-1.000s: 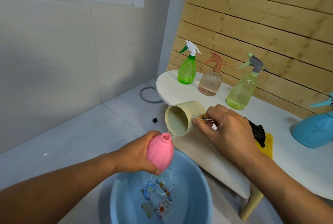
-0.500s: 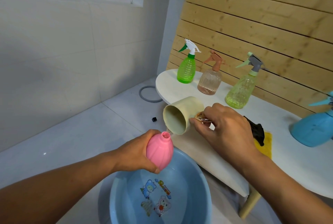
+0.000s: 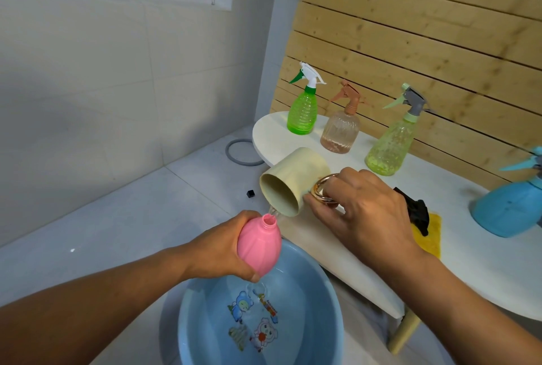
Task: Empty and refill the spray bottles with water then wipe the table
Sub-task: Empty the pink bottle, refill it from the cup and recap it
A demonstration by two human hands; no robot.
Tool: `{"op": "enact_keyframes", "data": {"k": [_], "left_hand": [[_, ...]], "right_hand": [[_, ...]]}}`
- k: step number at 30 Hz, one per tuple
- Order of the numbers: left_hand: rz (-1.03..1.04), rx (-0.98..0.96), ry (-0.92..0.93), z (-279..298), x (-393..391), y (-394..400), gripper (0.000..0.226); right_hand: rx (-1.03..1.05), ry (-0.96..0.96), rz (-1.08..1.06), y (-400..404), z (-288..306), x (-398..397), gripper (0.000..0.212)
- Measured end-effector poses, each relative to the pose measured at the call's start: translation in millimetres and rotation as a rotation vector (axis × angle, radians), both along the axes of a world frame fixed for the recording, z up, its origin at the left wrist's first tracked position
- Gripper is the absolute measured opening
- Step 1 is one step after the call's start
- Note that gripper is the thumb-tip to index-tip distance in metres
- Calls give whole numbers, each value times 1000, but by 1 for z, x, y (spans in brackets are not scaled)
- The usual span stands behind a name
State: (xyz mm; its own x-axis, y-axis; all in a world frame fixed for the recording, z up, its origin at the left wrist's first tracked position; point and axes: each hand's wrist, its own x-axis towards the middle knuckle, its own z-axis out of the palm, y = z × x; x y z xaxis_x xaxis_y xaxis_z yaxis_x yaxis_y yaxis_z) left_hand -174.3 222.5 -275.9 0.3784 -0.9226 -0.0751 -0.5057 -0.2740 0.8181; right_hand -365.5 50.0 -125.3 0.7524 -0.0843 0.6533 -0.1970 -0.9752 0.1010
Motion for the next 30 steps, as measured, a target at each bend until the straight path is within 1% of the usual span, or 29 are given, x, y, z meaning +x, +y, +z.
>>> {"op": "enact_keyframes", "data": {"k": [8, 10, 12, 14, 17, 19, 21, 23, 25, 27, 30], "left_hand": [[4, -3, 5, 3, -1, 1, 107], [9, -12, 24, 3, -1, 1, 106], [18, -28, 55, 1, 0, 2, 104], [39, -44, 96, -3, 1, 4, 101], [73, -50, 129, -12, 4, 11, 100], [98, -47, 134, -19, 6, 17, 100], [123, -46, 137, -24, 9, 21, 100], [156, -52, 138, -26, 10, 23, 99], [185, -65, 147, -27, 11, 25, 99], [215, -84, 164, -26, 11, 23, 99], [262, -108, 194, -23, 9, 23, 100]], "right_hand": [[-191, -35, 86, -1, -1, -2, 31], [-161, -19, 87, -1, -4, -2, 31], [23, 8, 35, 2, -9, 1, 31], [297, 27, -54, 3, -18, 4, 34], [695, 70, -144, -13, -40, 12, 46], [887, 117, -212, -27, -56, 19, 49], [1034, 174, -251, -41, -73, 26, 50], [1124, 239, -264, -50, -95, 33, 49], [1171, 343, -273, -56, -121, 39, 50], [1192, 500, -282, -61, -150, 44, 47], [1154, 783, -301, -61, -194, 47, 33]]}}
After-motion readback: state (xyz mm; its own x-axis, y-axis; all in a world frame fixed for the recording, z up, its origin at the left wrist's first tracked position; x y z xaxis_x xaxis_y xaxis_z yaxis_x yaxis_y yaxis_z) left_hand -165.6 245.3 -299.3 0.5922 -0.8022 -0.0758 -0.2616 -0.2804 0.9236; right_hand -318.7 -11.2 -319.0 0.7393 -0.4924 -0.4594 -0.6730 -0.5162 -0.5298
